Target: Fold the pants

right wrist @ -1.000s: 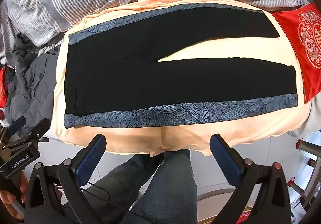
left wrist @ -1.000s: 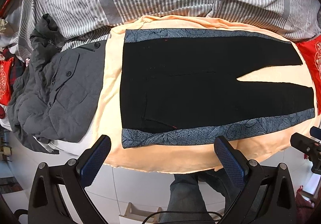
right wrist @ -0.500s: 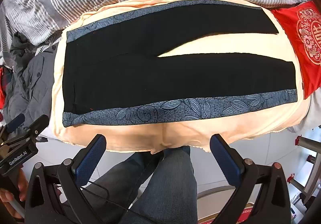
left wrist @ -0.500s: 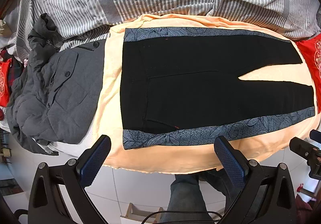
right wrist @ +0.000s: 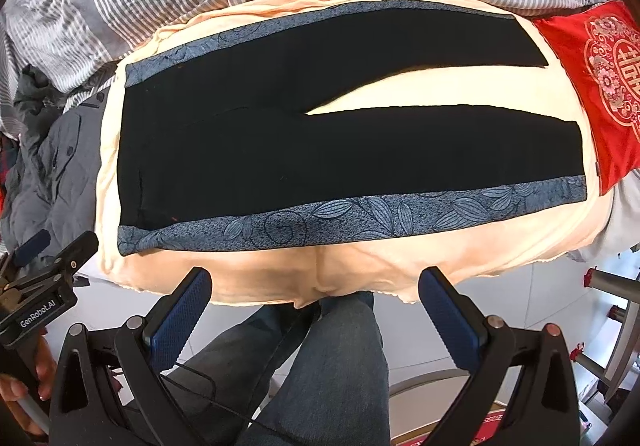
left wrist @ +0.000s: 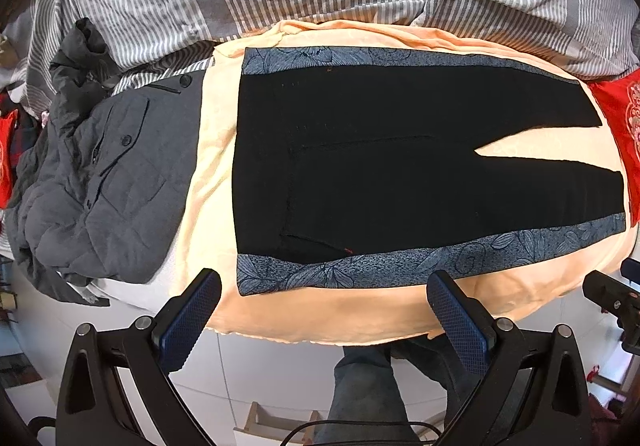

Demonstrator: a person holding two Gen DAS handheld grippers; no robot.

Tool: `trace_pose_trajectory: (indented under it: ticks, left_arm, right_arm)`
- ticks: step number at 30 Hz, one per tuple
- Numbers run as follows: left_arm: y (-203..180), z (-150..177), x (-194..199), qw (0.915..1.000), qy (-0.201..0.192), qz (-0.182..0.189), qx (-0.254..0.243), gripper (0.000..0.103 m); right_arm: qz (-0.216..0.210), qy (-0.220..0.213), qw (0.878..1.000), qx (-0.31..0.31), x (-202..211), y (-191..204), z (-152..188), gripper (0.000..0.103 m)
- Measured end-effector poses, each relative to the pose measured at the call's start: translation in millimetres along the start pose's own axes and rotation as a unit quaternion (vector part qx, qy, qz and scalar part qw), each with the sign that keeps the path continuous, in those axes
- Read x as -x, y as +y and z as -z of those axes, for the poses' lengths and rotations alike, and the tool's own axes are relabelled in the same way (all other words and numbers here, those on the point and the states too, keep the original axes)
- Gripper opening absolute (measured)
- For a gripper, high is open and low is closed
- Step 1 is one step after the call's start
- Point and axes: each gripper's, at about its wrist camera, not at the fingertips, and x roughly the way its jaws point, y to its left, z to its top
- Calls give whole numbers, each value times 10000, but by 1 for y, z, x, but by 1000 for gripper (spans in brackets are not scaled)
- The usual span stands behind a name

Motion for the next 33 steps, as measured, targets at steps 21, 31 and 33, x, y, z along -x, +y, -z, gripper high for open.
trace_pose_trajectory:
  ticks: [21, 31, 33]
  left_arm:
    - [38, -2, -41, 9944, 201, 456, 928, 103]
    - [52, 29, -116, 9738, 717, 1217, 1782, 103]
    - [47, 34, -125, 9728, 710, 1303, 1781, 103]
  right_arm:
    - [-953, 115, 9918, -839, -27, -22, -7, 103]
    - [-2649, 515, 9400, -2087, -139, -56, 23, 93]
    - [-2903, 533, 9275, -2295, -162, -64, 31, 86]
